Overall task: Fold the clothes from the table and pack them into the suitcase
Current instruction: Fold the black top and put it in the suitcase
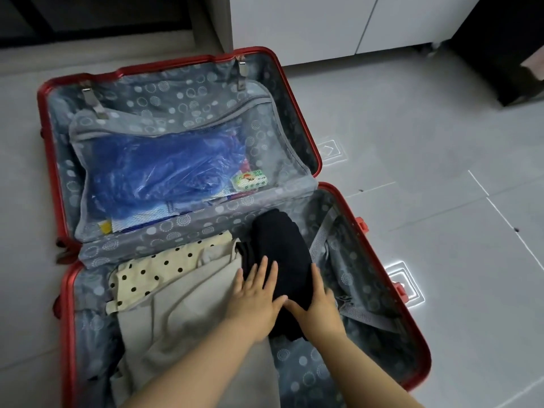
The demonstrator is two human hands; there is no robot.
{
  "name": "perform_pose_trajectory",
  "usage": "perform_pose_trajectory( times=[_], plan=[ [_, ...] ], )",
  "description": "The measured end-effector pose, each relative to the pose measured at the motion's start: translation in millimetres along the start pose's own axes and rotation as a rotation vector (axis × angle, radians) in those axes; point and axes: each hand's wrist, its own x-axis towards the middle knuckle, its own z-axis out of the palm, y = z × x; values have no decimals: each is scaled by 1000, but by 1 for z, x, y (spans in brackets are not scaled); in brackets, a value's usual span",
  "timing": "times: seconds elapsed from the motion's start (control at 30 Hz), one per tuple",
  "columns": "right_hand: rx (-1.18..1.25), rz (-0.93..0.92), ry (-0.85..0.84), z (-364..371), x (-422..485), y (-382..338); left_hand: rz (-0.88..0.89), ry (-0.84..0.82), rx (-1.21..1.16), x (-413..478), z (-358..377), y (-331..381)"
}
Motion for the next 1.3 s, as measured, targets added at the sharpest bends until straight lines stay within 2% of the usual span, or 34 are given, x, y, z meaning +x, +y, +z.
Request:
perform_pose_trajectory(
  times=[0.13, 0.2, 0.23, 0.27, 0.33, 0.37, 0.53, 0.63, 0.73, 1.07, 1.3],
  plan=[
    [-313, -23, 19, 6, -1, 4, 59, -108, 271, 9, -4, -9],
    [-521, -214, 166, 12, 0, 7, 69, -107, 304, 13, -8, -12],
    [-581, -267, 181, 12, 0, 5, 69, -106, 318, 14, -10, -13],
    [-685, -299, 164, 13, 1, 5, 63, -113, 330, 13, -11, -13],
    [-774, -312, 0, 11, 3, 8, 39, -121, 329, 10, -13, -11],
    [-782, -271, -71, 6, 1, 5, 23, -113, 320, 7, -15, -10],
    [-843, -152, -188, -21, -45, -23, -105, 1, 112, -52, -34, -16],
    [-852, -40, -264, -40, -111, -48, -200, -20, -4, -123, -67, -22],
    [-829, -11, -276, -67, -182, -84, -281, -45, -169, -198, -120, -21],
    [-710, -196, -340, -179, -402, -254, -455, 141, -400, -438, -317, 1],
    [-781, -439, -403, -187, -518, -329, -517, 319, -573, -563, -377, -15]
  ],
)
